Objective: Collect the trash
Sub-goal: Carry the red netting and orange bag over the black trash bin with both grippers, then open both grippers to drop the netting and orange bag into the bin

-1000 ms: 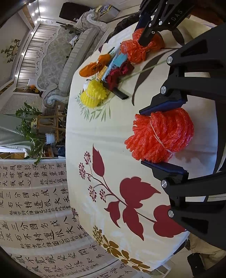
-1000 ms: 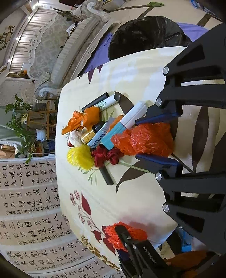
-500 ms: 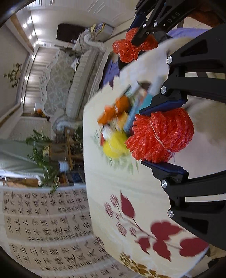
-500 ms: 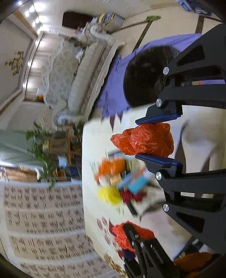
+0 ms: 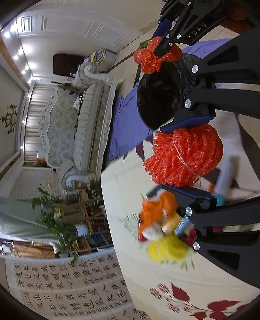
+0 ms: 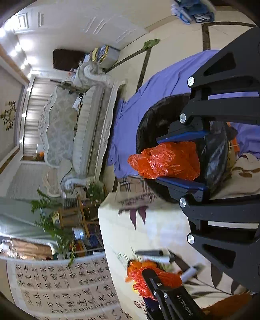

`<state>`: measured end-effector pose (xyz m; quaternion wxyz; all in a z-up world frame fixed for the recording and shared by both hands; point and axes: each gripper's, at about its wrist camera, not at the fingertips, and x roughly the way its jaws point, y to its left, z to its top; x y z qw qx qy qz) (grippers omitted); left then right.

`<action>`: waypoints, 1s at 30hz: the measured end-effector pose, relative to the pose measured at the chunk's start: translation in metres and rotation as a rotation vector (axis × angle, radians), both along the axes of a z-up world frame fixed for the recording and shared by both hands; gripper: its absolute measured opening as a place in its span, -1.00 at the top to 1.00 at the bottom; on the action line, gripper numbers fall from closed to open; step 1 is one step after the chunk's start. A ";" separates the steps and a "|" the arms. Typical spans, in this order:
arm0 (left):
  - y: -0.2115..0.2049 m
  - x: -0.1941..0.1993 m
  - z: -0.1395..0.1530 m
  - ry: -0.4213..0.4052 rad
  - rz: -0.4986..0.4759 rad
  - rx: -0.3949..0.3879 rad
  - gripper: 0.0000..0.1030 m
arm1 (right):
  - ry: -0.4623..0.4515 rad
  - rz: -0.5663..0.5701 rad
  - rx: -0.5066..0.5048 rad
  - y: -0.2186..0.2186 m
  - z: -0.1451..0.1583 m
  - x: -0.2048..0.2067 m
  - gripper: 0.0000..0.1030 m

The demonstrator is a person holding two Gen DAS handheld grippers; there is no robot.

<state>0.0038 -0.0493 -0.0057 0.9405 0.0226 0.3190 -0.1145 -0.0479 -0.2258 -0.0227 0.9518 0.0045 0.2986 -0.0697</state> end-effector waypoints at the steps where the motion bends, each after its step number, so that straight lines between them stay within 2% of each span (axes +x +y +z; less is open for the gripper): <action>1: -0.006 0.004 -0.002 0.003 -0.010 0.003 0.02 | 0.001 -0.007 0.002 -0.003 -0.002 0.001 0.37; 11: -0.051 0.032 -0.015 0.024 -0.071 0.038 0.02 | 0.021 -0.058 0.038 -0.039 -0.017 0.024 0.37; 22: -0.094 0.051 -0.023 0.010 -0.114 0.086 0.02 | 0.024 -0.105 0.061 -0.066 -0.025 0.045 0.36; 24: -0.097 0.054 -0.025 0.012 -0.111 0.093 -0.07 | 0.022 -0.117 0.074 -0.071 -0.028 0.046 0.33; 26: -0.101 0.055 -0.027 0.017 -0.107 0.096 -0.36 | 0.026 -0.120 0.084 -0.073 -0.029 0.047 0.23; 27: -0.101 0.055 -0.027 0.015 -0.103 0.095 -0.44 | 0.024 -0.125 0.088 -0.074 -0.029 0.049 0.14; 30: -0.100 0.057 -0.028 0.011 -0.099 0.095 -0.49 | 0.020 -0.137 0.090 -0.079 -0.028 0.049 0.07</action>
